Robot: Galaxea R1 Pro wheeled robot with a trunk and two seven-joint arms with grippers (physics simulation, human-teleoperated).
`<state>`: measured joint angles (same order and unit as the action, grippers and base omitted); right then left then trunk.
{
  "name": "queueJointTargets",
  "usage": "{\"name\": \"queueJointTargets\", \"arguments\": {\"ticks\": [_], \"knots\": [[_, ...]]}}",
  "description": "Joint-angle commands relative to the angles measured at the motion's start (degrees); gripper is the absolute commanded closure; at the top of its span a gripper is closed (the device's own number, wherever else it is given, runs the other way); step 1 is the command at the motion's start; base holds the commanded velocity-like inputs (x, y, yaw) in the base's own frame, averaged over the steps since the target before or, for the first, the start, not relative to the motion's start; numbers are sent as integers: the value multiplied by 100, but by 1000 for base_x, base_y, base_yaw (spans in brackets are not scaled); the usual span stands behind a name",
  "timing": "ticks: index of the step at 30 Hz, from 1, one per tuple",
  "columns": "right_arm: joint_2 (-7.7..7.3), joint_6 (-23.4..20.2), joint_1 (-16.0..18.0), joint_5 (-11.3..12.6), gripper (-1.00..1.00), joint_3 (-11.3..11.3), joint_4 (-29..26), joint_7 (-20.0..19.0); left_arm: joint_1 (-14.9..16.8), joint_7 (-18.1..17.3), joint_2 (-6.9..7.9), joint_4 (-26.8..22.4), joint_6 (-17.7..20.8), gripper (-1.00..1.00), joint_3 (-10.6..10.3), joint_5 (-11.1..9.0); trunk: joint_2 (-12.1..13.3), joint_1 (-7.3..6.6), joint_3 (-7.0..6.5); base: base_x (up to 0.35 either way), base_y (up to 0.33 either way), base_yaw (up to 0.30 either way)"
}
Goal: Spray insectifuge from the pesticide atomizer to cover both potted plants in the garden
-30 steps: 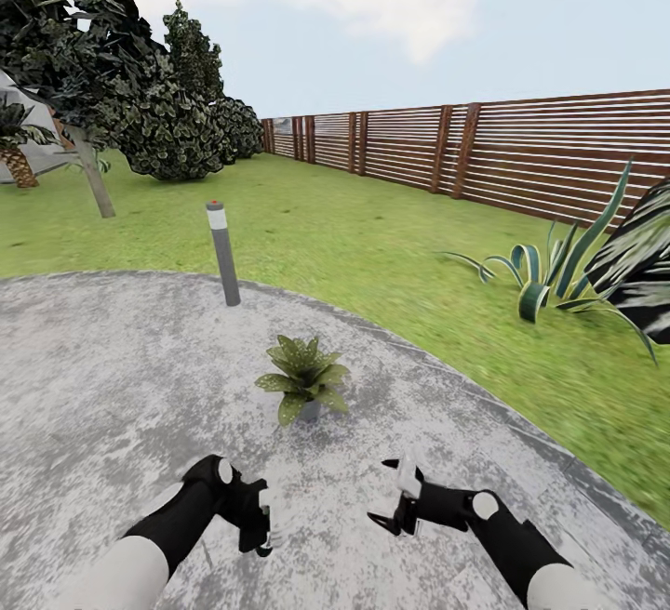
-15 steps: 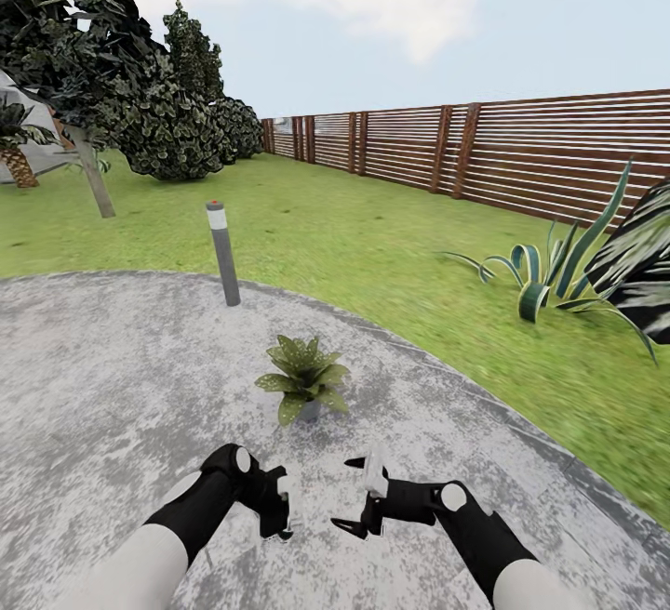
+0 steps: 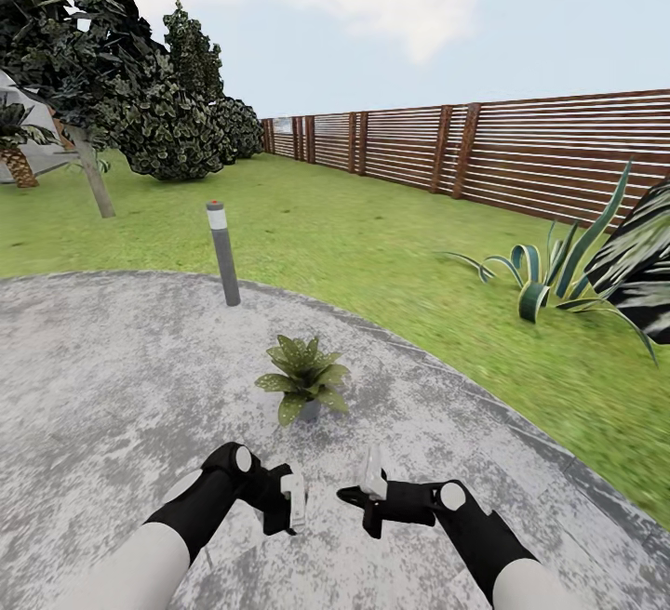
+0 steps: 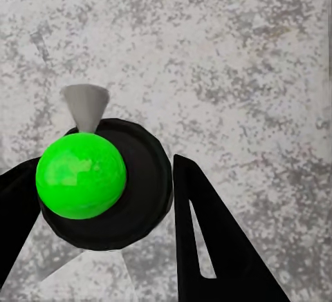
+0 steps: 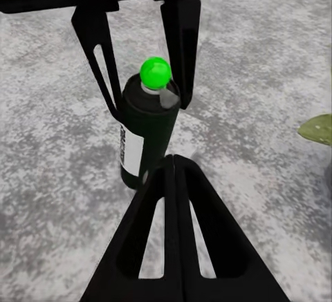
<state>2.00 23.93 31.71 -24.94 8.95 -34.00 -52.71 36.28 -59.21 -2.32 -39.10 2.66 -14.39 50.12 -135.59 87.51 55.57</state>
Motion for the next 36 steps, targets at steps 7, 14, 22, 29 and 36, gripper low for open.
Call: {"name": "queueJointTargets", "arguments": {"ticks": [7, 14, 22, 29, 36], "knots": [[-24, 23, 2, -46, 100, -8, -3, -2, -6, -77, -98, -17, -57, 100, -11, 15, -2, -1, 5, 0, 0, 0], [-28, 23, 2, -46, 100, -13, 4, 1, 2, -238, -173, -26, -81, 100, -11, 0, -2, -1, 5, 0, 0, 0], [-31, 23, 2, -63, 100, -15, 7, 6, 2, -258, -268, -25, -86, 100, 10, -11, -2, -1, 5, 0, 0, 0], [-24, 23, 2, -63, 100, -16, 7, 6, -7, -249, -432, -13, -86, 100, 24, -3, -2, -1, 5, 0, 0, 0], [-24, 23, 2, -63, 100, -15, 7, 12, -11, -233, -503, -19, -82, 100, 24, -4, -2, -1, 5, 0, 0, 0]]}}
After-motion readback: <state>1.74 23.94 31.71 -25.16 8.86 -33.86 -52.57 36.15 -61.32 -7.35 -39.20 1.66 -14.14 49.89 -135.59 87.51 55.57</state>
